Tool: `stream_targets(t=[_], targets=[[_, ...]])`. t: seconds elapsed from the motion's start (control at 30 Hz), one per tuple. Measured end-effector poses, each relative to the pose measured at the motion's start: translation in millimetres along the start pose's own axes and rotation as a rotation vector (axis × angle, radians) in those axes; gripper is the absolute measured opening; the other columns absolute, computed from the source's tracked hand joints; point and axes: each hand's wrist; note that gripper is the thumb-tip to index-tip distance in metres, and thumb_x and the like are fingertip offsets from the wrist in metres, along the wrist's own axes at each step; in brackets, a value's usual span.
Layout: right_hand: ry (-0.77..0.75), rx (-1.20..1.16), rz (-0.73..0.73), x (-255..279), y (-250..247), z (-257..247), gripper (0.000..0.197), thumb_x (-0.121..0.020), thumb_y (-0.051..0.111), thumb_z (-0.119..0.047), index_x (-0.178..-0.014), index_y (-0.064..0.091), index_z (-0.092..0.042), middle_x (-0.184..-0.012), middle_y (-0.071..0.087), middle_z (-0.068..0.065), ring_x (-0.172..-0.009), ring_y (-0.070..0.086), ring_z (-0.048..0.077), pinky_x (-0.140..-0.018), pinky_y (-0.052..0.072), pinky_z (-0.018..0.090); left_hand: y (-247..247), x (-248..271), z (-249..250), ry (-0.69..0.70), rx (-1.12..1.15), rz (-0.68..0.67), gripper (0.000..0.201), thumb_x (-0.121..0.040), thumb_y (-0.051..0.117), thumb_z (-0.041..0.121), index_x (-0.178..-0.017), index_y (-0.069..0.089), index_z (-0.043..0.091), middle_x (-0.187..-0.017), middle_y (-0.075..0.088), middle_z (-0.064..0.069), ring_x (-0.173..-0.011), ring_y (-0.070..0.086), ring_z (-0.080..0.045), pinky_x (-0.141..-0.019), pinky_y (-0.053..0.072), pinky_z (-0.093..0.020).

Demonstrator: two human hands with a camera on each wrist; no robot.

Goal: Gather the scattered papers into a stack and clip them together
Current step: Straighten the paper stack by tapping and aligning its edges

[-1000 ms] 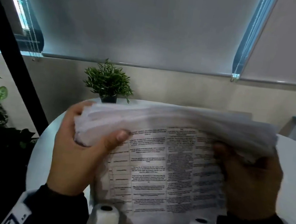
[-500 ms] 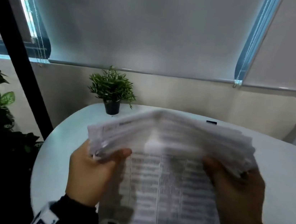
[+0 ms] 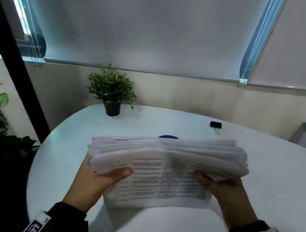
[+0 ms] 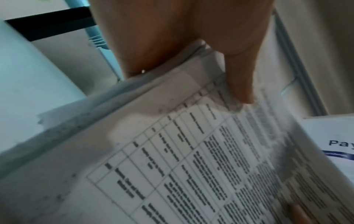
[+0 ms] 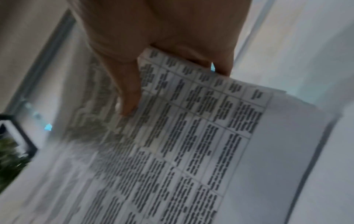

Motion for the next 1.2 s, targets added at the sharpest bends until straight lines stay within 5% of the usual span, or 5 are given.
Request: stream_targets(t=[0.27, 0.5, 0.73, 0.97, 1.2], targets=[[-0.010, -0.019, -0.096, -4.0, -6.6, -4.6, 0.080, -0.051, 0.086, -0.015, -0.123, 0.053, -0.009, -0.112, 0.069, 0.010, -0.103, 0.066, 0.026, -0.081, 0.056, 0.033, 7.5, -10.8, 11.9, 0.003, 0.068, -0.092, 0.073, -0.041, 0.084, 0.025, -0.110, 0.061, 0.018, -0.100, 0.074, -0.002, -0.090, 0.072, -0.017, -0.067, 0.056, -0.022], [-0.104, -0.068, 0.076, -4.7, 2.9, 4.2, 0.093, -0.042, 0.089, -0.054, -0.114, 0.060, -0.003, -0.107, 0.071, 0.011, -0.104, 0.065, 0.028, -0.084, 0.055, 0.030, 17.4, -11.7, 4.0, -0.014, 0.017, 0.053, 0.067, -0.048, 0.091, 0.014, -0.108, 0.062, 0.001, -0.088, 0.076, 0.002, -0.079, 0.073, -0.013, -0.062, 0.055, -0.017], [-0.085, -0.050, -0.041, -5.4, -5.8, -14.5, 0.060, -0.064, 0.081, -0.015, -0.118, 0.054, -0.012, -0.105, 0.071, 0.003, -0.101, 0.067, 0.024, -0.075, 0.056, 0.028, 7.2, -9.9, 6.3, -0.014, 0.056, 0.034, 0.089, -0.034, 0.091, 0.046, -0.112, 0.058, 0.020, -0.101, 0.074, 0.002, -0.089, 0.071, -0.013, -0.067, 0.057, -0.023], [-0.152, 0.052, -0.076, -2.3, 22.7, -24.1, 0.036, -0.078, 0.068, -0.035, -0.112, 0.062, -0.023, -0.107, 0.071, -0.010, -0.104, 0.065, 0.007, -0.087, 0.051, 0.022, 27.9, -9.5, 7.7, 0.033, 0.024, 0.065, 0.054, -0.056, 0.085, 0.036, -0.105, 0.069, 0.019, -0.100, 0.075, 0.004, -0.094, 0.071, -0.015, -0.077, 0.057, -0.029], [-0.064, -0.044, -0.061, -3.0, 8.2, -7.2, 0.069, -0.035, 0.092, -0.049, -0.095, 0.075, -0.019, -0.096, 0.075, 0.004, -0.092, 0.070, 0.017, -0.074, 0.055, 0.024, 7.2, -5.7, 3.6, -0.015, 0.025, 0.028, 0.064, -0.036, 0.090, 0.044, -0.094, 0.074, 0.021, -0.095, 0.076, -0.001, -0.089, 0.072, -0.018, -0.073, 0.059, -0.029]])
Point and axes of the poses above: each hand's wrist, its own x-axis away from the middle knuckle, its own y-axis out of the palm, z = x × y
